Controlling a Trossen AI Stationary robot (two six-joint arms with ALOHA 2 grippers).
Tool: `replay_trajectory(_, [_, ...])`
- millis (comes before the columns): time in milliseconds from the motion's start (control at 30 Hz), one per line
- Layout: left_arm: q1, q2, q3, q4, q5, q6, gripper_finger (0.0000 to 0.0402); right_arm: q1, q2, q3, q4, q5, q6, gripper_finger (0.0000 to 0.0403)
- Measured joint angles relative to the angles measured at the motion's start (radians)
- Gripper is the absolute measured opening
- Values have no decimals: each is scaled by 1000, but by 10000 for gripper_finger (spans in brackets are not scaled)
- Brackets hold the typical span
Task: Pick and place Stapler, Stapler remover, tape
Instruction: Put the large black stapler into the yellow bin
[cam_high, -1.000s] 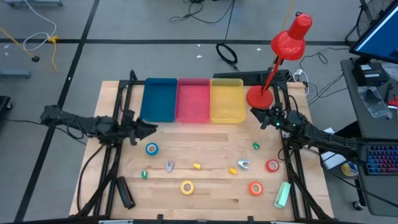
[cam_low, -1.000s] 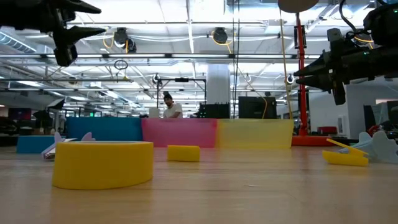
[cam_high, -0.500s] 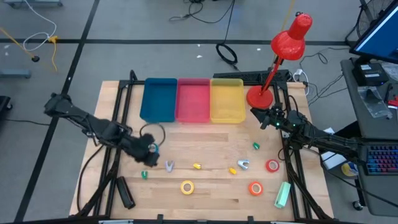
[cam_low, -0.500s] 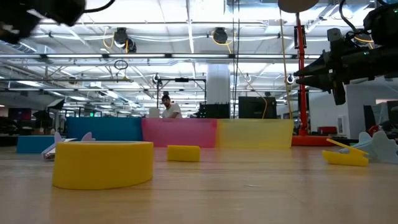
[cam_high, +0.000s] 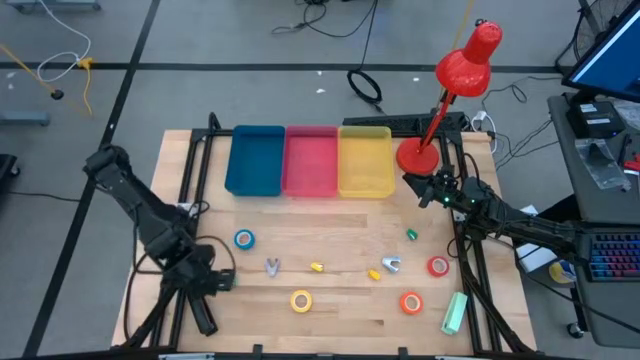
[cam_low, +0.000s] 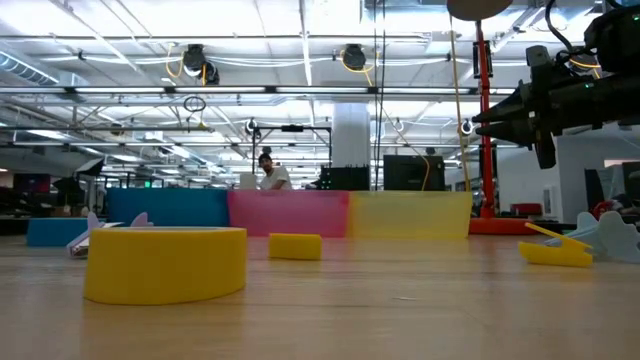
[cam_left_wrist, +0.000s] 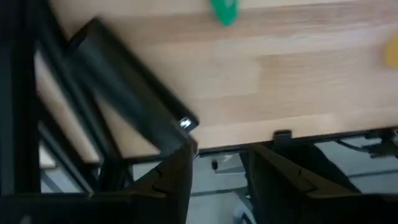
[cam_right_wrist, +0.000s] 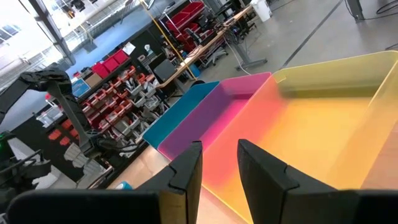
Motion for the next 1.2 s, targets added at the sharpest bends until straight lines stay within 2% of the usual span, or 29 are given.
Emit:
replay_trajectory(100, [-50, 0, 0, 8, -1, -113, 159, 0, 0, 0, 0, 0, 0, 95])
replay_trajectory(200, [-77, 0, 0, 20, -12, -148, 159, 0, 0, 0, 0, 0, 0, 96])
replay_trajectory(433, [-117, 0, 0, 17, -103, -143, 159, 0, 0, 0, 0, 0, 0, 96])
replay_trajectory(1000, [-134, 0, -1, 17, -107, -93, 159, 0, 0, 0, 0, 0, 0, 96])
replay_trajectory(1200, [-145, 54, -1, 29, -106, -86, 159, 0, 0, 0, 0, 0, 0, 96])
